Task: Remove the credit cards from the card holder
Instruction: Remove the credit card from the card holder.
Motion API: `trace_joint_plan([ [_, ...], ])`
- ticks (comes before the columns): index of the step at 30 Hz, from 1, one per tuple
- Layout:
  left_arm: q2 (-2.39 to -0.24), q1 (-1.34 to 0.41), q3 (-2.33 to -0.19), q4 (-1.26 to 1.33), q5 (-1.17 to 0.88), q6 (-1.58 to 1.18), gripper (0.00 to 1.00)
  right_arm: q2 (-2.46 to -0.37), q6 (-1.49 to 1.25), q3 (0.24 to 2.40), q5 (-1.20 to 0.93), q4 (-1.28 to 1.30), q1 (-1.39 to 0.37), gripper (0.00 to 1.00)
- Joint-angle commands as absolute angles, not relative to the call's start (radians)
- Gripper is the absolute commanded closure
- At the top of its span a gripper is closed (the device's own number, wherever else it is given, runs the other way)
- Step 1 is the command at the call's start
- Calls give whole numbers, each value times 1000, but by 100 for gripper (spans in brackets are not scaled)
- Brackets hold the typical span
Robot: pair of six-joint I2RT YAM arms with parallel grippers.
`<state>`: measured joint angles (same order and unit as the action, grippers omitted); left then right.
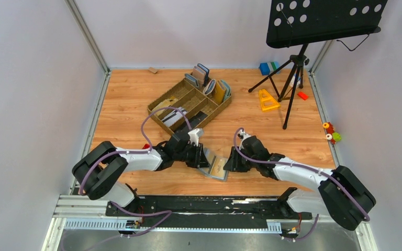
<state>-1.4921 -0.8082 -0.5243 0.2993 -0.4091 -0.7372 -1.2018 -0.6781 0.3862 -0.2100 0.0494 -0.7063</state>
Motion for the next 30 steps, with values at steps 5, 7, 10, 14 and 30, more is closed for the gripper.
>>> trace_joint_plan([
  [5,-1467,-789,-512,376,-425,-744,100,-1107,-638,369,-161,91,-703,42],
  [7,-1452,-782,-502,391,-431,-758,100,-1065,-641,356,-157,97,-692,32],
  [10,-1420,-774,-485,414,-440,-777,100,-1007,-645,342,-148,111,-674,5],
  [14,-1370,-766,-468,438,-447,-801,100,-978,-660,323,-186,102,-629,0],
  [30,-1205,-739,-417,563,-544,-914,100,-677,-683,198,-424,-113,-570,0],
])
